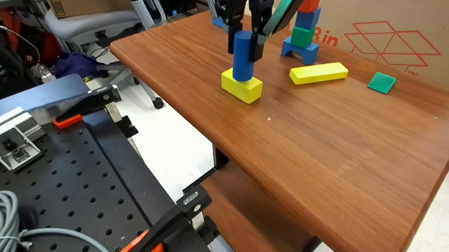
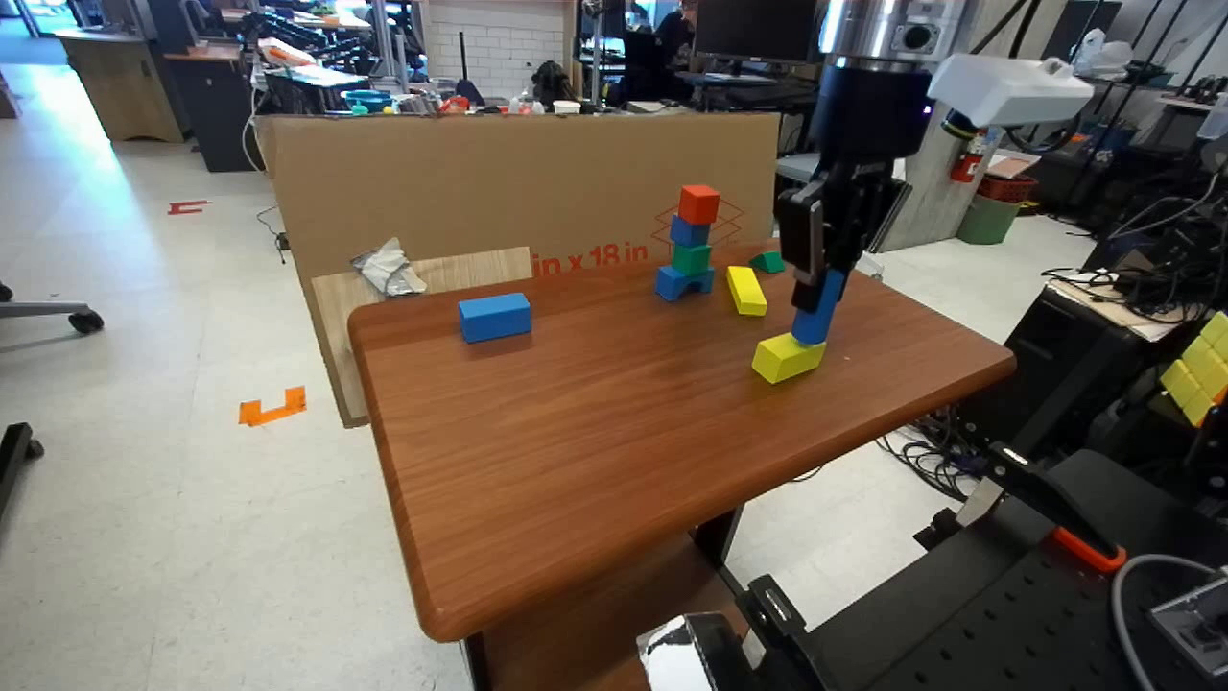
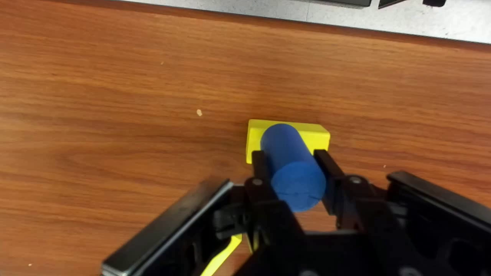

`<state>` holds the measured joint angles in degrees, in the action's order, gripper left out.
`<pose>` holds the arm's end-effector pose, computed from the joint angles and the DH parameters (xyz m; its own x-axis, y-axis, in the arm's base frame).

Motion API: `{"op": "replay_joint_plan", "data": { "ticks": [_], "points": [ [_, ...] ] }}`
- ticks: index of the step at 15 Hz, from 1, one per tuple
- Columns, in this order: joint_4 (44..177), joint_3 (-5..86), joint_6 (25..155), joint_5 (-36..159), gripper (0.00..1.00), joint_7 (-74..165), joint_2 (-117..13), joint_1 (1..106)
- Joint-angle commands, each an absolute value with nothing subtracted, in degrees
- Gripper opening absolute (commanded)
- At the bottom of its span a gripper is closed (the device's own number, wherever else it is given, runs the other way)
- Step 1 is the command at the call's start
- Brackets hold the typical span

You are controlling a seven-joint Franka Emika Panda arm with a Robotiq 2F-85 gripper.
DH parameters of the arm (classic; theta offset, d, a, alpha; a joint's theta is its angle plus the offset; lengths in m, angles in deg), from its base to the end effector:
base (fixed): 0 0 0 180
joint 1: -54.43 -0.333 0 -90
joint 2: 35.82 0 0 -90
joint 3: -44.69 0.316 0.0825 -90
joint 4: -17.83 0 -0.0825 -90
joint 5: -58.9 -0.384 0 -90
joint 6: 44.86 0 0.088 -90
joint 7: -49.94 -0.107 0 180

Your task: Put the blue cylinder on top of the the yellow rectangle

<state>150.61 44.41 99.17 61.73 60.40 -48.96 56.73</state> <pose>0.5196 -0.0230 0.2403 0.9835 0.1766 -0.0382 0.1775 -0.9839 0.0222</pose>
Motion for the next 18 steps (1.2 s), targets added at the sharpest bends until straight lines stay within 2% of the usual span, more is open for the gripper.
{"op": "replay_joint_plan", "data": {
  "ticks": [1,11,12,13,15,18],
  "points": [
    [151.8,44.1,101.3,63.6,0.08,58.7,-48.1,56.0],
    [152.3,44.0,103.1,64.0,0.08,58.5,-48.5,56.0],
    [152.2,44.0,103.1,64.0,0.45,58.5,-48.6,56.0],
    [152.0,44.1,102.6,63.6,0.6,58.4,-48.7,56.0],
    [152.1,44.1,103.0,63.6,0.72,58.6,-48.6,56.1],
    [151.6,44.2,102.4,63.2,0.96,58.9,-48.5,56.3]
  ]
}}
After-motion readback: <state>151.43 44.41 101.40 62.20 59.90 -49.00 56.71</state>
